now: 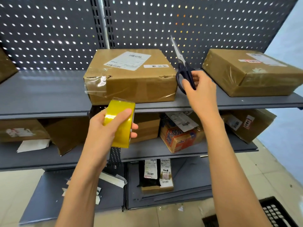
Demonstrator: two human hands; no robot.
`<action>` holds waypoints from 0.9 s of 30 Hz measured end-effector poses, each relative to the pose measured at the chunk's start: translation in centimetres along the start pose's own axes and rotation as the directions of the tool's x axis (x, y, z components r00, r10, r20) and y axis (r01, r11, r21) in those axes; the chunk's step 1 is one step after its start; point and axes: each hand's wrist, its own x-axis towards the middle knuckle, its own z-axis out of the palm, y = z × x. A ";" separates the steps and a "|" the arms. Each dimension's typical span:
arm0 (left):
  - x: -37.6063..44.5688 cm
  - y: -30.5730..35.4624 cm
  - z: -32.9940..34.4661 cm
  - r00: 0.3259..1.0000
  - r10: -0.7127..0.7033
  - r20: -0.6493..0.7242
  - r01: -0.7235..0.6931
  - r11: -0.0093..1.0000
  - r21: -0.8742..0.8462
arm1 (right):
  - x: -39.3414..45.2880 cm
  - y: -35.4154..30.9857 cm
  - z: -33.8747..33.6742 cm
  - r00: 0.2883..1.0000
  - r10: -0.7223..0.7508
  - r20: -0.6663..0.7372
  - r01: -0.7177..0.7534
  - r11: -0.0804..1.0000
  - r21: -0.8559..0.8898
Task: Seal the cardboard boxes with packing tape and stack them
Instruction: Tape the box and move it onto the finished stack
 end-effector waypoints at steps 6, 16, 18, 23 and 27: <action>0.4 -0.2 2.2 0.997 -0.016 0.080 0.016 1.000 0.002 | 1.3 3.3 -0.3 0.991 0.130 0.015 -0.113 0.908 -0.403; 1.4 -0.1 3.8 0.993 -0.026 0.114 0.025 1.000 0.011 | 2.2 5.5 2.1 0.986 0.136 0.094 -0.069 0.856 -0.512; 1.7 0.0 4.0 0.993 -0.024 0.116 0.023 1.000 0.009 | 2.4 5.7 2.4 0.985 0.133 0.106 -0.060 0.854 -0.516; 2.2 0.1 4.3 0.992 -0.021 0.128 0.021 1.000 -0.001 | 2.4 5.1 2.1 0.998 0.052 0.027 -0.033 0.880 -0.474; 2.2 0.2 4.3 0.991 -0.008 0.131 0.008 1.000 0.000 | 1.9 0.4 0.9 0.988 -0.104 -0.117 0.095 0.992 -0.083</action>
